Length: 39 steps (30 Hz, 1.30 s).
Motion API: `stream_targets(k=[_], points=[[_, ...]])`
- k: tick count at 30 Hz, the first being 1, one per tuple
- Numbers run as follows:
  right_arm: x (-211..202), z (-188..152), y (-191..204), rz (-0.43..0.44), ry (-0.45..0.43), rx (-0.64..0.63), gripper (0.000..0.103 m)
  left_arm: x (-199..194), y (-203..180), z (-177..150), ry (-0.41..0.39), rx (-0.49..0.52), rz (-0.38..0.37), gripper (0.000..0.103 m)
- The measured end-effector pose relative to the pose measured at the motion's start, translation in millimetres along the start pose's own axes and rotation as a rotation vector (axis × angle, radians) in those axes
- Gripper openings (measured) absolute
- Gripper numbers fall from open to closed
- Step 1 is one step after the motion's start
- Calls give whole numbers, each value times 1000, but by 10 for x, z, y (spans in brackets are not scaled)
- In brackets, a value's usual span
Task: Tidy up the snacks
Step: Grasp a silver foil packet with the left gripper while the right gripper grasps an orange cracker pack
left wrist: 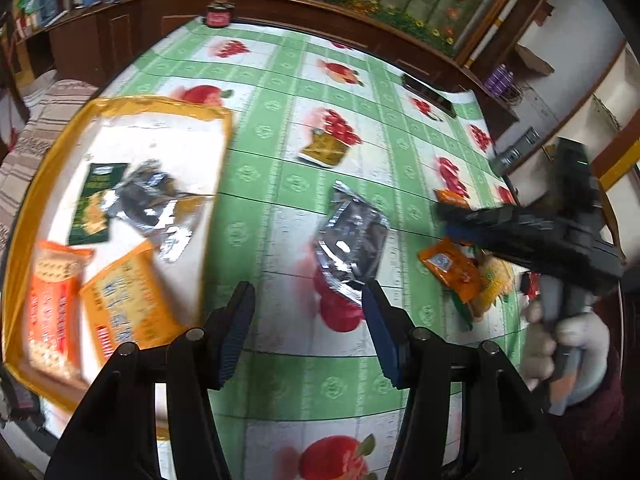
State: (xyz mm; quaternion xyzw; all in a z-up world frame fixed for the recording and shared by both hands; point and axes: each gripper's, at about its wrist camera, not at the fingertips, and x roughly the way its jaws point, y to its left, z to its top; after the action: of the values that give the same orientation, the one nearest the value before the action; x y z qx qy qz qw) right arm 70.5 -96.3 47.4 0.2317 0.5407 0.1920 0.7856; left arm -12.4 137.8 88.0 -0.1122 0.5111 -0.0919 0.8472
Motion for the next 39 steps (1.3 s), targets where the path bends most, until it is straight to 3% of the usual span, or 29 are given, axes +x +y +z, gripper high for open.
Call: stream_targets(k=[2, 4, 9, 11, 17, 19, 21, 24, 27, 31, 32, 34, 39], points=[[-291, -38, -148, -47, -75, 9, 59, 65, -64, 12, 16, 15, -14, 54], [-436, -85, -229, -106, -91, -13, 63, 131, -122, 25, 31, 26, -27, 54], [-352, -206, -282, -179, -31, -97, 63, 261, -240, 108, 46, 59, -44, 54], [-259, -297, -243, -211, -8, -136, 63, 305, -279, 167, 39, 88, -33, 61], [84, -363, -149, -318, 46, -205, 60, 591, -371, 343, 67, 171, 30, 62], [132, -383, -170, -316, 62, -194, 47, 707, -417, 366, 85, 205, 55, 62], [115, -405, -177, -311, 53, -188, 42, 821, -467, 378, 96, 245, 73, 62], [90, -431, -185, -289, 51, -170, 41, 952, -529, 380, 113, 283, 100, 62], [66, -472, -182, -266, 51, -155, 41, 1110, -575, 365, 138, 306, 111, 73], [19, -543, -138, -239, 51, -143, 40, 1230, -700, 283, 170, 377, 134, 74], [4, -566, -121, -233, 50, -141, 40, 1220, -729, 255, 163, 396, 135, 66], [-30, -607, -89, -222, 45, -140, 39, 1179, -750, 247, 166, 398, 97, 58], [-221, -564, 29, -195, -9, -133, 39, 970, -642, 284, 149, 317, 20, 57]])
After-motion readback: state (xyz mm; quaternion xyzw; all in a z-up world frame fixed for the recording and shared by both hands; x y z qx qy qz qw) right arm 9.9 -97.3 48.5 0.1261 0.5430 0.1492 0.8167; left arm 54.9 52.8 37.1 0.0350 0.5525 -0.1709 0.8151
